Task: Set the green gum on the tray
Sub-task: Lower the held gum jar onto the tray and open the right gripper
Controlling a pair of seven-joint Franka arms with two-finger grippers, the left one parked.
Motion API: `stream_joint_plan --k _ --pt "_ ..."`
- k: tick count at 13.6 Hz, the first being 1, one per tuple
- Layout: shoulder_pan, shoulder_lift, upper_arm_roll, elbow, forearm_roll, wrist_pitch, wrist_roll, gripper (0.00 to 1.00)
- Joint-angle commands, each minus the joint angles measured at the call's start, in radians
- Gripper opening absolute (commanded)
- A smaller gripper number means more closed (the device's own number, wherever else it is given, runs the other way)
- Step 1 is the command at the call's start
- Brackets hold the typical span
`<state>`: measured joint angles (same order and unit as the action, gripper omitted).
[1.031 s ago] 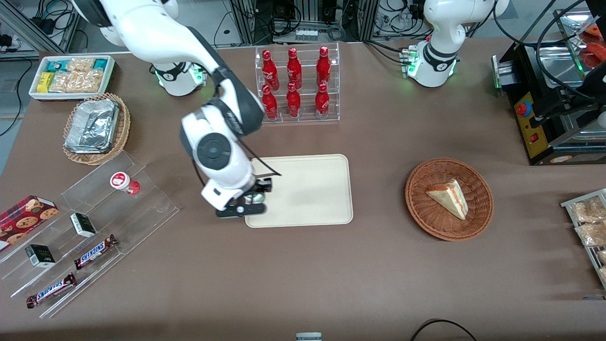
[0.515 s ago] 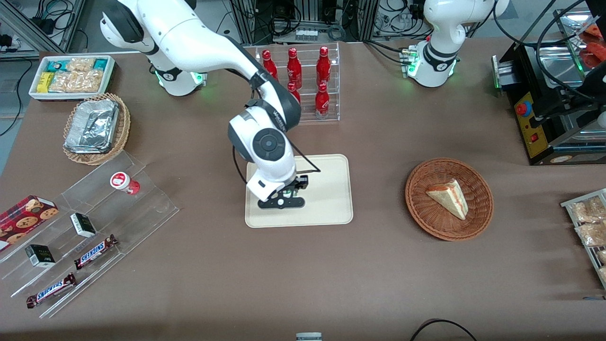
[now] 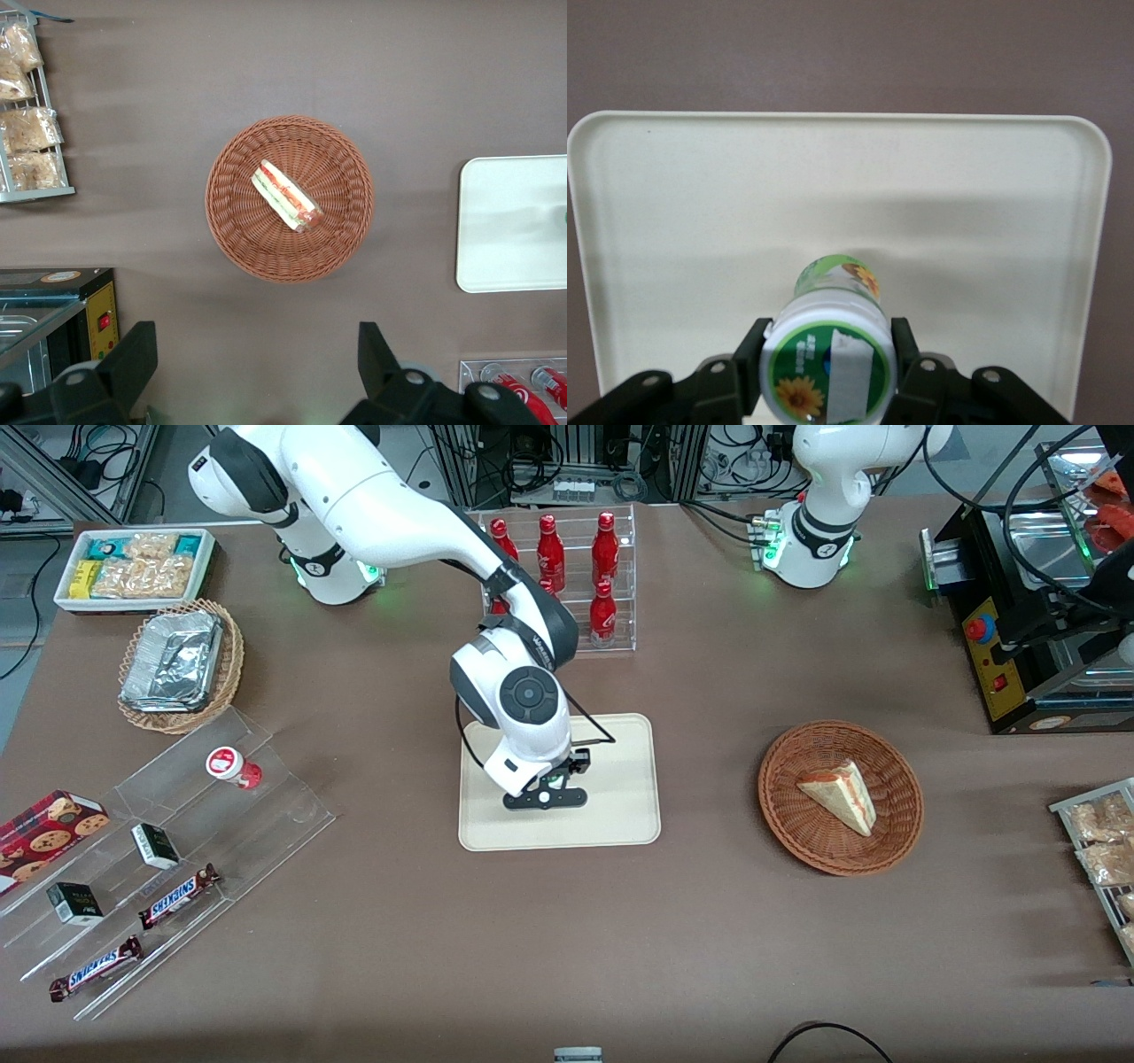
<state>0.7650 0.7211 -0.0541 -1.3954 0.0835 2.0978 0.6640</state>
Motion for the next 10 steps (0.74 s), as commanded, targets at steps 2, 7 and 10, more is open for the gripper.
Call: stream_joint_plan --k 2,7,10 --pt "0.011 0.014 -0.01 -0.028 0.025 0.07 0.005 0.0" --pt "0.02 0.014 -0.01 -0.073 0.025 0.1 0.005 0.0" --pt "0.026 0.015 -0.01 -0.096 0.025 0.131 0.003 0.0"
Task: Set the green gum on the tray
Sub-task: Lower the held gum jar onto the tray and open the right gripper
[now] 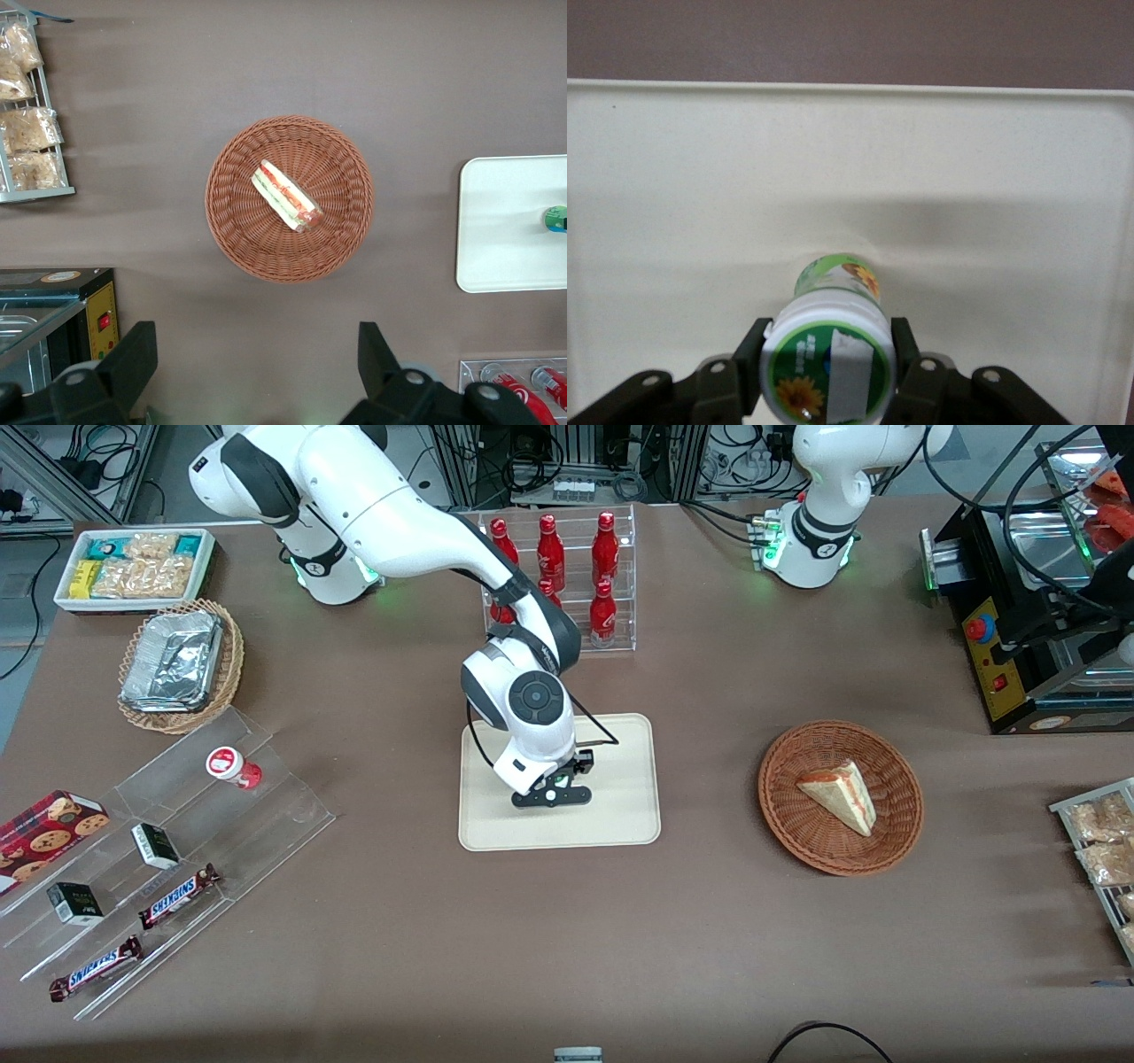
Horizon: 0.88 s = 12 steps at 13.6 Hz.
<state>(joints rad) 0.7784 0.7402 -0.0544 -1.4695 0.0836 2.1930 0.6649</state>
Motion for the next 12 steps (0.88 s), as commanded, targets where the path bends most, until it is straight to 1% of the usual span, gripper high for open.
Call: stream_joint_plan --k 1,2,4,5,6,8,12 --pt "0.013 -0.002 -0.01 -0.023 0.025 0.037 0.004 0.0" --pt "0.013 0.001 -0.01 -0.023 0.025 0.037 0.004 0.05" --pt "0.013 0.005 -0.01 -0.023 0.025 0.037 0.004 0.54" --pt "0.013 0.005 -0.01 -0.023 0.025 0.034 0.002 0.83" --pt "0.013 0.005 -0.01 -0.023 0.025 0.034 -0.008 1.0" --pt "0.013 0.005 -0.01 -0.023 0.013 0.03 -0.033 1.0" --pt "0.013 0.004 -0.01 -0.021 0.013 0.025 -0.054 1.0"
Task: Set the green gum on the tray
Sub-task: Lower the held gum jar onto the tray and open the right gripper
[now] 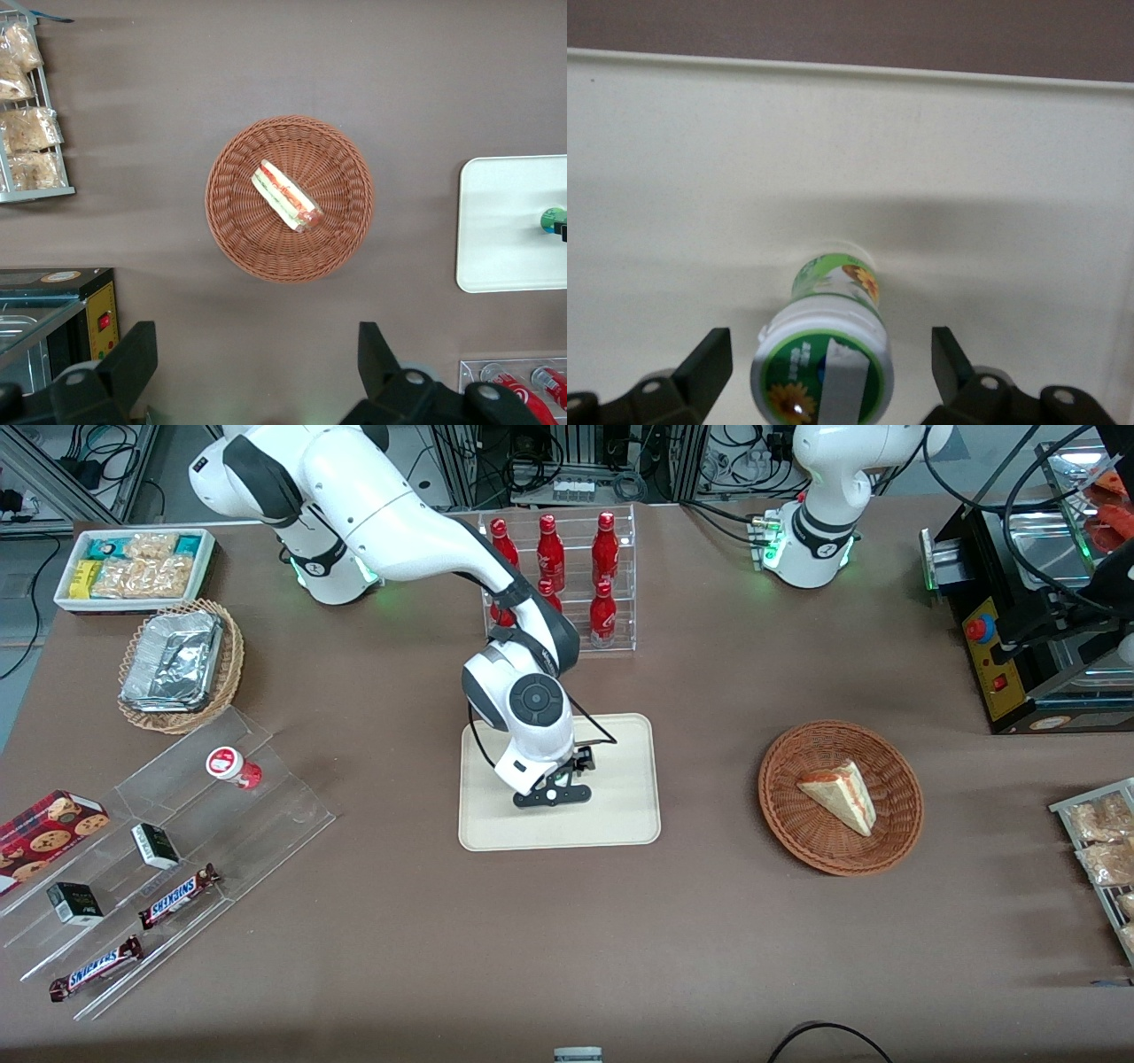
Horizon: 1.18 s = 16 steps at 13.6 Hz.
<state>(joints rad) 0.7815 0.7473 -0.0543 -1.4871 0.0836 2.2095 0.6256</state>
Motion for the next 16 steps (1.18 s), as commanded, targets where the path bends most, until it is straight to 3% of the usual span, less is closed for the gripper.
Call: stream_joint_plan --k 1,7,14,16 --pt "0.01 -0.003 -0.01 -0.004 0.013 0.009 -0.015 1.0" --pt "0.008 -0.022 -0.01 -0.004 0.013 -0.004 -0.017 1.0" --pt "-0.013 -0.199 -0.016 0.008 0.013 -0.262 -0.087 1.0" --pt "-0.056 -0.252 -0.016 0.008 0.015 -0.338 -0.127 1.0"
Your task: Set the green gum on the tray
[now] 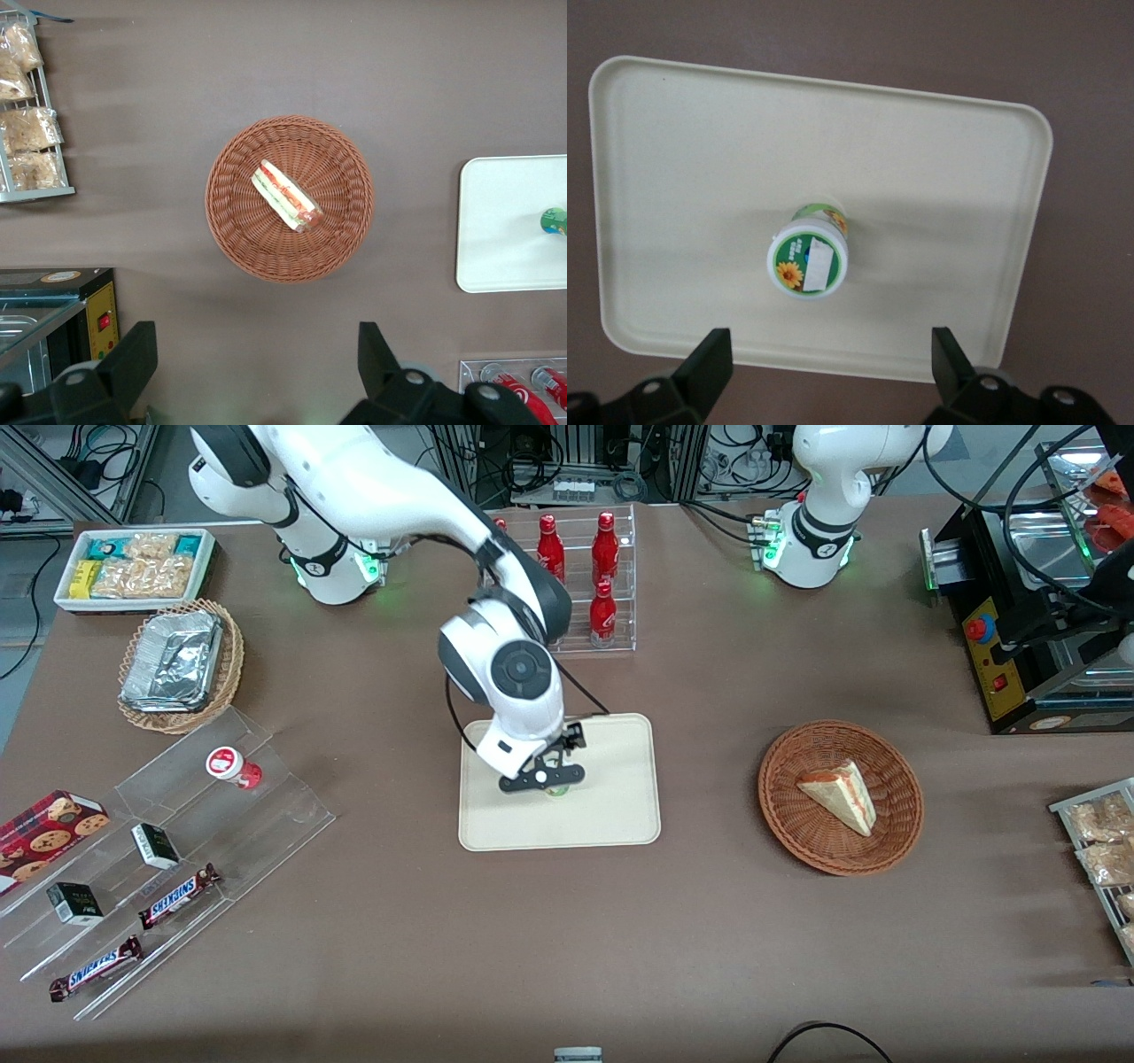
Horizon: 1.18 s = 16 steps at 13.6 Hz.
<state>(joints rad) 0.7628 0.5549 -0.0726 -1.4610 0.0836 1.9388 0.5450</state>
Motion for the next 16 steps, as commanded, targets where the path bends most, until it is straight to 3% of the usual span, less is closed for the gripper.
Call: stream_joint_plan --k 1,8,12,16 --pt "-0.043 -0.079 0.002 -0.018 0.013 -0.104 -0.069 1.0" --pt "-0.137 -0.158 0.001 -0.016 0.013 -0.167 -0.091 1.0" --pt "-0.23 -0.213 0.002 -0.024 0.025 -0.175 -0.171 1.0" --pt "-0.363 -0.285 0.007 -0.033 0.024 -0.279 -0.21 1.0"
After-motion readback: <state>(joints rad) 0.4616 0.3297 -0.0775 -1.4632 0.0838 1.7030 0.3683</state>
